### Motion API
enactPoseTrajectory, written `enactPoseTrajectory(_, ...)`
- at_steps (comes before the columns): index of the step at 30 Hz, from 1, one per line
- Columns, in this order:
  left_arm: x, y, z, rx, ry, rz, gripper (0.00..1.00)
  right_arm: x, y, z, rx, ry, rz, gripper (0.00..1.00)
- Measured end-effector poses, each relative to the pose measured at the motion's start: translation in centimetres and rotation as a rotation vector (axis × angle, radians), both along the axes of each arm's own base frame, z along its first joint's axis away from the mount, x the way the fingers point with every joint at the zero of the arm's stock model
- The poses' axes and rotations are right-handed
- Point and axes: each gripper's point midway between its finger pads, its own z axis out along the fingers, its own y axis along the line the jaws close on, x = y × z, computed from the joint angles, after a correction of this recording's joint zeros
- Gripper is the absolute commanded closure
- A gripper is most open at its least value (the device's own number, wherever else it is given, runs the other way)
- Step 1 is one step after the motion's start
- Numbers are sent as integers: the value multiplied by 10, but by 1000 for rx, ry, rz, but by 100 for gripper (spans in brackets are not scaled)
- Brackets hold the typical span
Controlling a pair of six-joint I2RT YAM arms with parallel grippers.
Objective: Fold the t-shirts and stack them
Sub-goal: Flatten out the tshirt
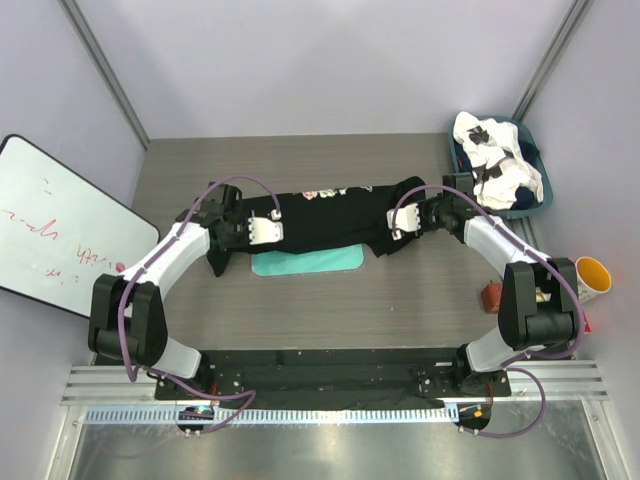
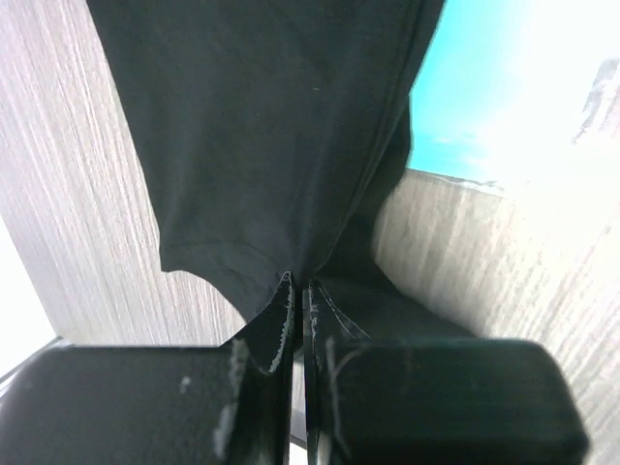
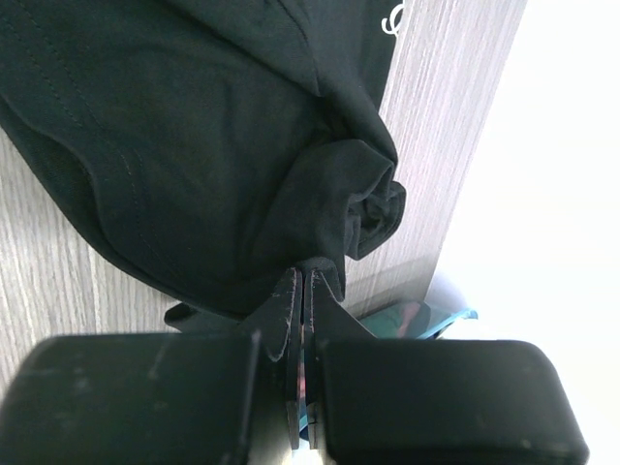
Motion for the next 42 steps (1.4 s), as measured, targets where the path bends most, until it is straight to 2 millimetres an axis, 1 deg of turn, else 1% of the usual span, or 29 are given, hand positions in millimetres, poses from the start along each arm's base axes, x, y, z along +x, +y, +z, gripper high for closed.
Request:
enactPoseTrajectory(2,-3,1,1,1,7,-1,98,1,0,1,0,-5,0,99)
enactPoseTrajectory(6,-10,2,-3,9,35,-2,87,2,0,2,1,-10,0,99)
enactPoseTrajectory(8,-11,3,-4,12,43,-4,87,2,0,2,1,-13,0,99)
enactPoseTrajectory(11,-12,3,-4,13,46,-4,98,3,0,3,1,-14,-1,99)
enactPoseTrajectory(21,-14,4,-5,21,57,-11,100,3,0,3,3,-12,-7,99)
enactPoseTrajectory(23,-14,4,-5,24,56,-17,84,3,0,2,3,-12,-9,99)
enactPoseTrajectory(24,-14,4,-5,27,54,-21,79,3,-1,2,4,-11,-10,99)
enactPoseTrajectory(26,-12,4,-3,29,50,-22,81,3,-1,2,4,-11,-13,99)
enactPoseTrajectory(28,-10,4,-2,32,46,-19,80,3,-1,3,4,-11,-14,99)
enactPoseTrajectory(29,-9,4,-2,33,47,-19,88,3,-1,3,5,-12,-14,99)
enactPoseTrajectory(30,-10,5,-3,36,49,-18,100,3,-1,3,5,-13,-15,99)
enactPoseTrajectory(38,-9,10,-11,53,72,-7,100,5,-2,4,3,-19,-18,99)
enactPoseTrajectory(40,-8,12,-12,56,71,2,100,5,-2,4,1,-22,-21,99)
enactPoseTrajectory(42,-3,14,-9,59,49,18,100,6,-3,5,-1,-25,-27,99)
